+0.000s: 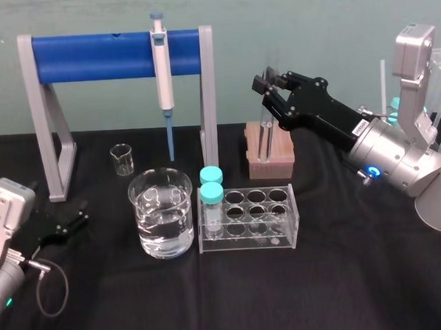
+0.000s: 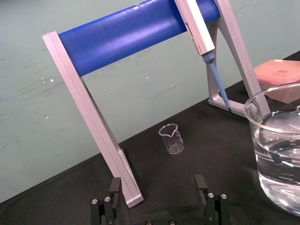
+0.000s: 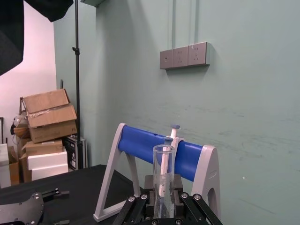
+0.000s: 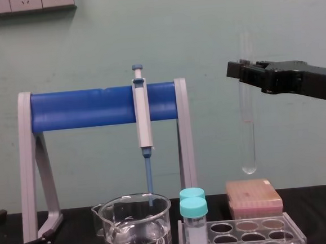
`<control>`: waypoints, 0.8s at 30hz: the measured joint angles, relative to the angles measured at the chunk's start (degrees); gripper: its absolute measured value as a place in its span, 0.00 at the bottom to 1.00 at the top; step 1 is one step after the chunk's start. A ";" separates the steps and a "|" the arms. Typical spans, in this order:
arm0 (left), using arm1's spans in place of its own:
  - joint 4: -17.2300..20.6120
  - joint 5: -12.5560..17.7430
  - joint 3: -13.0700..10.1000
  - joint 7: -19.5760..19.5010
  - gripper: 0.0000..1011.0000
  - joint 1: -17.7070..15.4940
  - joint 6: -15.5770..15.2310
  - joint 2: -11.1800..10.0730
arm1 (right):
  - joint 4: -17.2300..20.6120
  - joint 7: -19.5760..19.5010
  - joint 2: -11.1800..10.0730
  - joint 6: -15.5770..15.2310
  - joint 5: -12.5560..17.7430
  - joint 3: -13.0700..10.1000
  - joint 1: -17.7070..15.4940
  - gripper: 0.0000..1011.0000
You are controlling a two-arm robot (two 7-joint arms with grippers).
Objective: Hold the test tube with one hand and immerse one end into the beaker, then return it to the test tube rack.
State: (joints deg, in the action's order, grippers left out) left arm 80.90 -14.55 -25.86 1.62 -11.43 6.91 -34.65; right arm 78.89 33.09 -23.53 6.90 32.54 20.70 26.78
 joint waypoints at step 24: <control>0.00 0.00 0.00 0.00 0.99 0.00 0.00 0.00 | 2.00 -0.40 -0.91 -0.77 0.26 0.10 -1.49 0.22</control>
State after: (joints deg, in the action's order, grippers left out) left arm 80.90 -14.55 -25.86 1.62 -11.43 6.91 -34.65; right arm 80.89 32.69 -24.43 6.13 32.80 20.80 25.29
